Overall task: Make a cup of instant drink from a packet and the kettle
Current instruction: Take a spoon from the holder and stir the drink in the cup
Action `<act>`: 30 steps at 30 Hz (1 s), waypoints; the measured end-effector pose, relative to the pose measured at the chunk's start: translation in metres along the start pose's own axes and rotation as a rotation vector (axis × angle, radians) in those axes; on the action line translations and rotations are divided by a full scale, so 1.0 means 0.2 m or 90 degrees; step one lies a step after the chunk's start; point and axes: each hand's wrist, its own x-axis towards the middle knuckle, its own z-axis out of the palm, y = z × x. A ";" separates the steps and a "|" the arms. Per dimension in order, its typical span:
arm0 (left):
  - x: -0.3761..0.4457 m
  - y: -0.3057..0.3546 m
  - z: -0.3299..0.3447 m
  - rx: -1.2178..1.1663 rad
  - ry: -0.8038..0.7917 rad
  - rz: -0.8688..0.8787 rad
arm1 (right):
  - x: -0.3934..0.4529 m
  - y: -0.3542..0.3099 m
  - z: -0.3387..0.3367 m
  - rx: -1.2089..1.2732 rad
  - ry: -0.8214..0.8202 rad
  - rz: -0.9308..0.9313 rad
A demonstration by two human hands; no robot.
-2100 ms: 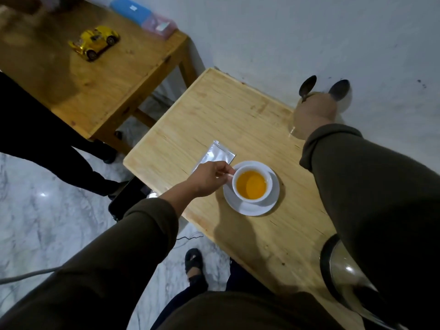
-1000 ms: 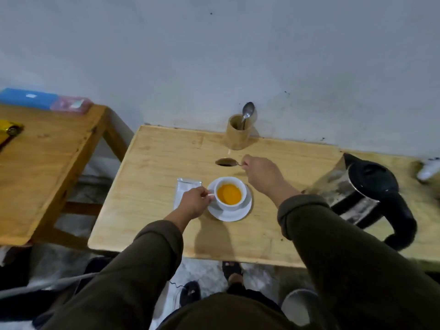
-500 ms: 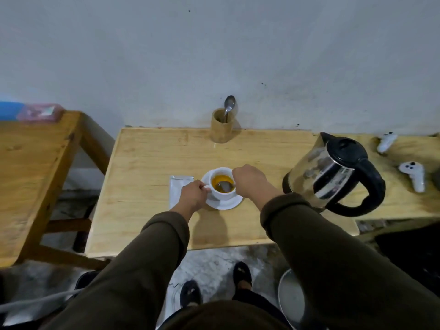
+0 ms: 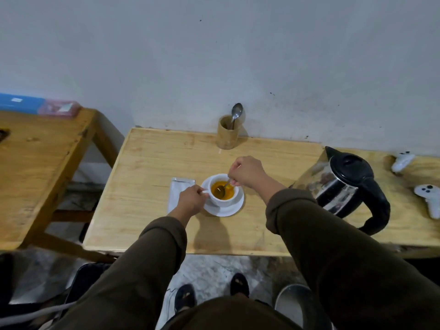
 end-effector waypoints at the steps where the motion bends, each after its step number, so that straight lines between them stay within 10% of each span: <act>1: 0.00 0.00 0.00 0.001 0.004 -0.002 | 0.00 0.01 0.02 0.051 0.020 -0.011; 30: -0.02 0.03 0.05 -0.017 0.051 -0.051 | -0.09 0.13 0.06 0.093 0.009 -0.196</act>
